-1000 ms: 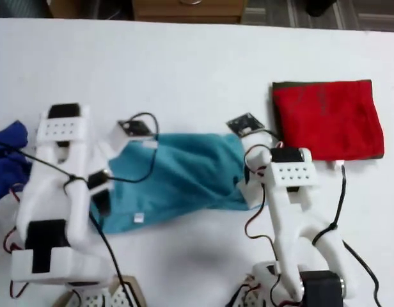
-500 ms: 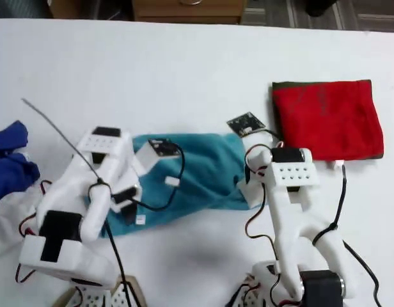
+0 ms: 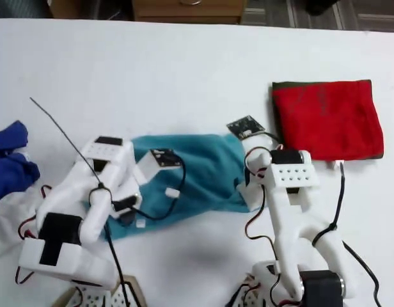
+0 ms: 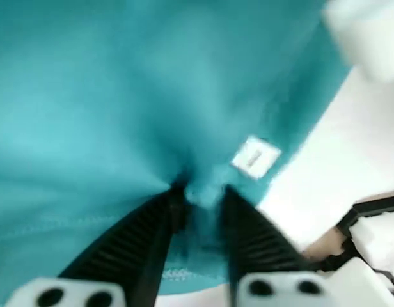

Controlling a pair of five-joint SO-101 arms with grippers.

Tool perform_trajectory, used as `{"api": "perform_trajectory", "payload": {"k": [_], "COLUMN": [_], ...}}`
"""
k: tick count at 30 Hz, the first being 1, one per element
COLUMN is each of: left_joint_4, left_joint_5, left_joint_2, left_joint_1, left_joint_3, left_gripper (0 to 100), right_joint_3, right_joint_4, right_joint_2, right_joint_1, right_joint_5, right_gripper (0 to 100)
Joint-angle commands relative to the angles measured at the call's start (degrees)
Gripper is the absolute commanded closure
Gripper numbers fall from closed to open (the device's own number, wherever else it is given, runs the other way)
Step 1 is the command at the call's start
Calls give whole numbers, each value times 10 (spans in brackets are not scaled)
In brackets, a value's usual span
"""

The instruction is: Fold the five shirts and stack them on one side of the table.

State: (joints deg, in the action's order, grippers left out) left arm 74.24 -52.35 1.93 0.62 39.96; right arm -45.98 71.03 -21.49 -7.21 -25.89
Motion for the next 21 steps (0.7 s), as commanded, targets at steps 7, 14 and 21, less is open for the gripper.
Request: {"api": "perform_trajectory", "payload": {"k": [7,14,21], "left_joint_4": [166,272,275], "left_joint_5": [-4,-8,-4], "left_joint_2": [-16,-164,-241], "left_joint_1": [2,3,5], "left_joint_3": [-119,-189,-176], "left_gripper": [974,974,974], "right_joint_3": [0,3,4], "right_joint_4": [-22,-87,-126], "right_joint_2": [-18,-18,-18], "right_joint_1": [9,5,-16], "right_joint_5": [0,22,110], "right_gripper": [981,981,920]}}
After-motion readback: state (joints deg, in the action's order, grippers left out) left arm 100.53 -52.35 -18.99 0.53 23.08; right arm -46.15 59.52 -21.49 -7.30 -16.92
